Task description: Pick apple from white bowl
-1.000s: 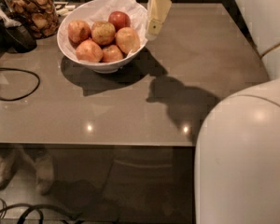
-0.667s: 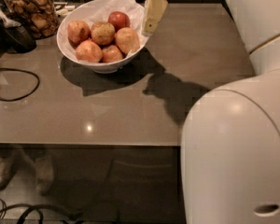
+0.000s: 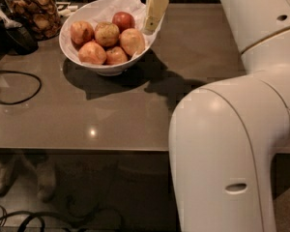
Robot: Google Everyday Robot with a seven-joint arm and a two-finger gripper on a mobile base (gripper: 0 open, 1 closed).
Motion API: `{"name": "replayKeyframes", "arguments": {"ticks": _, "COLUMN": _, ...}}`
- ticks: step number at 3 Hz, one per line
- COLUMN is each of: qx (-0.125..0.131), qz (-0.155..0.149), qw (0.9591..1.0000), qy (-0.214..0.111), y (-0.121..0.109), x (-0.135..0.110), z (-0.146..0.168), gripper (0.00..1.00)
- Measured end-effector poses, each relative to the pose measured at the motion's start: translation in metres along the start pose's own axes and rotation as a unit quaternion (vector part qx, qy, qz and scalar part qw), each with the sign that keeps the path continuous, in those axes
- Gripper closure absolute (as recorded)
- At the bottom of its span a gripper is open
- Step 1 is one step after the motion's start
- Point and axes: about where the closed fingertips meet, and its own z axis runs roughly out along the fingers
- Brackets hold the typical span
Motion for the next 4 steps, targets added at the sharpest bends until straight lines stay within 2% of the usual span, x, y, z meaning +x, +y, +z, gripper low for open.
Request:
{"name": "replayKeyframes", "arguments": {"ticks": 2, "qx": -0.011, "qz": -0.004, "qw": 0.9998, "qy": -0.013, "y": -0.004, "x": -0.009, "z": 0.016, "gripper": 0.24}}
{"name": "replayKeyframes", "arguments": {"ticks": 4, "qx": -0.032, "qz": -0.005, "qw": 0.9992, "qy": -0.022, "y": 0.001, "x": -0.015, "z": 0.032, "gripper": 0.21}}
